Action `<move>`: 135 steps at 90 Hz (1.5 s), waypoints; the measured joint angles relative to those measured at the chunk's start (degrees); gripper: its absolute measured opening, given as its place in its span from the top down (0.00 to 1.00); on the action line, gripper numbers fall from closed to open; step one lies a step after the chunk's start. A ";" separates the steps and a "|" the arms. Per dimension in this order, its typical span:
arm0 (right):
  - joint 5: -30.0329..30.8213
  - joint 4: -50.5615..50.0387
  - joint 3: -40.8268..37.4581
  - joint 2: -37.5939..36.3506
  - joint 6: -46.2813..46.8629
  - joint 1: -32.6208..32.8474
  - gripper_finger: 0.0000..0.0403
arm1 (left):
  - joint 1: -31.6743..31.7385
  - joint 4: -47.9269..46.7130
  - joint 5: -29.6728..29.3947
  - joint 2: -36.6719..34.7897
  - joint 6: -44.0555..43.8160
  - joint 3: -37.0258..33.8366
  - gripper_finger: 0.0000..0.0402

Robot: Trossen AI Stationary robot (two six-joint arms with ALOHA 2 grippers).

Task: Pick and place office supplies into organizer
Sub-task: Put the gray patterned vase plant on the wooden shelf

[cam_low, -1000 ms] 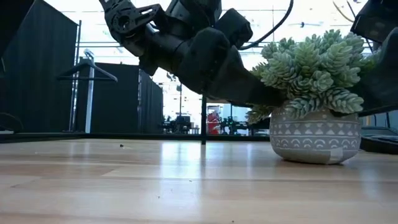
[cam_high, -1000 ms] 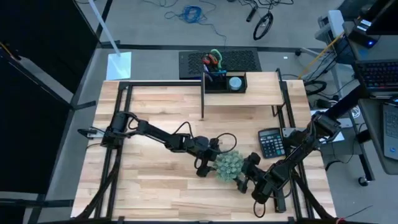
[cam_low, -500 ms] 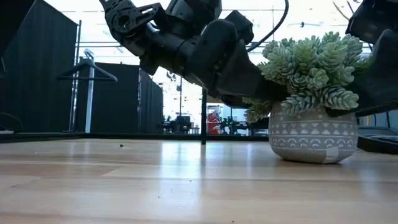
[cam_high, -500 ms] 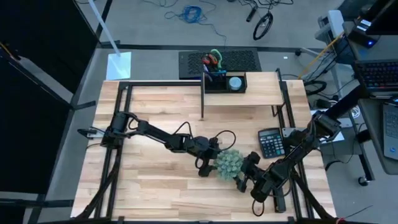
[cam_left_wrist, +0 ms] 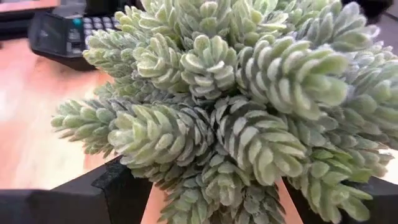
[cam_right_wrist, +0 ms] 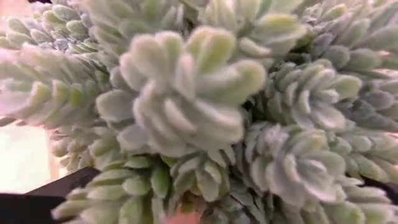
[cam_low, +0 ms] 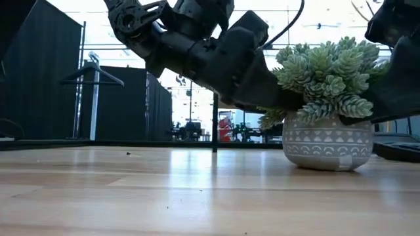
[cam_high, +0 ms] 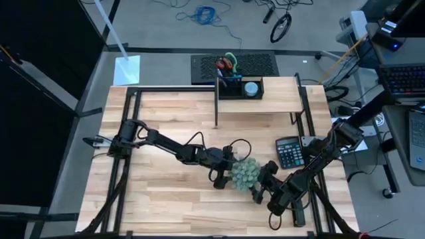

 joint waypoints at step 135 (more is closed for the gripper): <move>-0.40 -27.19 0.15 -30.11 -4.92 -12.62 0.05 | 11.55 -16.89 4.27 -0.21 6.71 21.26 0.23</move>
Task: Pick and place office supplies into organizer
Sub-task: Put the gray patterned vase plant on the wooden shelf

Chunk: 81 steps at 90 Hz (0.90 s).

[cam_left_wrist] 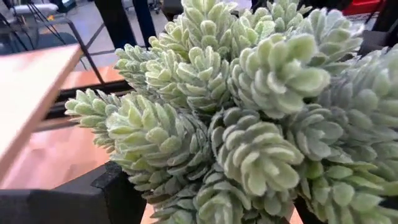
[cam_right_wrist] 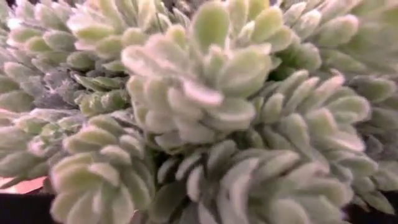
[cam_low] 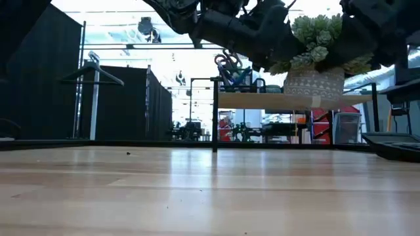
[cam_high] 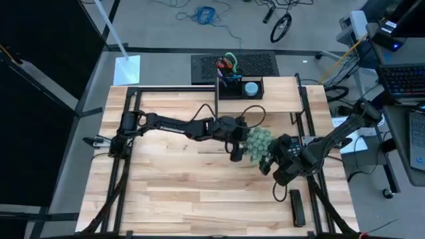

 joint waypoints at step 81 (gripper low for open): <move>0.89 -1.61 0.20 -16.81 -20.05 -17.48 0.05 | 7.50 -1.18 3.38 3.87 3.21 12.46 0.23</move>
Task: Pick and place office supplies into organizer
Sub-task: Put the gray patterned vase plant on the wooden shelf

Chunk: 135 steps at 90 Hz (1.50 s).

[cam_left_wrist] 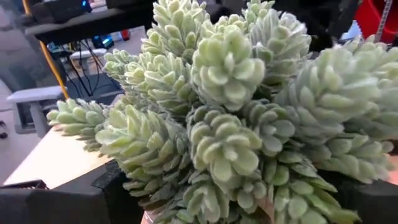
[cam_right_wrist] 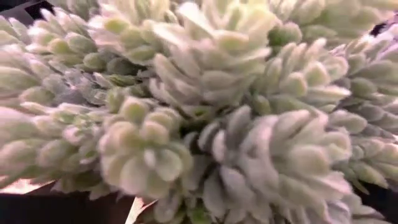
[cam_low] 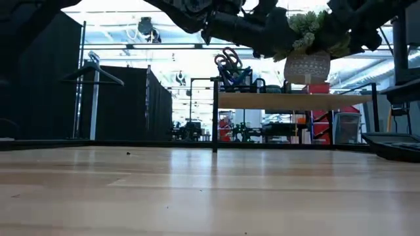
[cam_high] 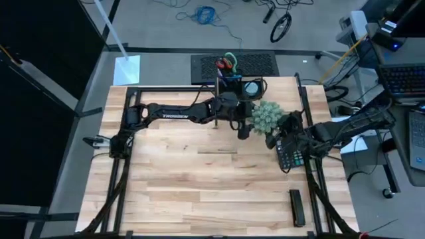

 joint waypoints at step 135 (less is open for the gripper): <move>-1.44 -3.25 -0.06 -5.00 -1.69 -25.91 0.05 | 6.17 3.68 1.77 9.70 -0.06 10.92 0.23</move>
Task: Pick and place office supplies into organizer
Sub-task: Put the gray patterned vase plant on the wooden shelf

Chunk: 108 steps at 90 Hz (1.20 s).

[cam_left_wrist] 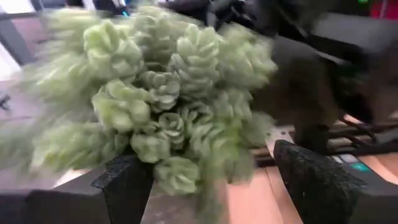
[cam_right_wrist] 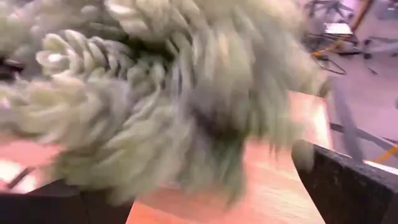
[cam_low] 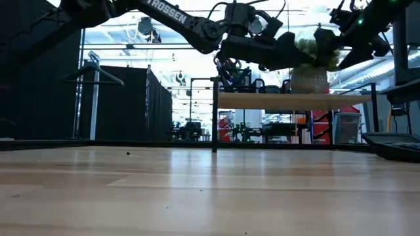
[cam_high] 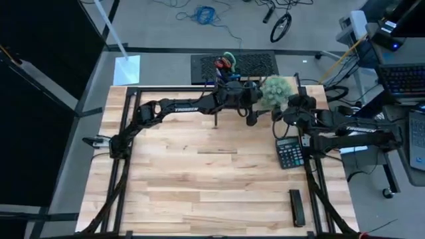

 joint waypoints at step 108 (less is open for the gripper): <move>-15.67 -9.22 0.00 -9.23 -4.40 -1.96 0.05 | 0.03 -11.27 -7.51 -3.52 4.98 0.02 0.23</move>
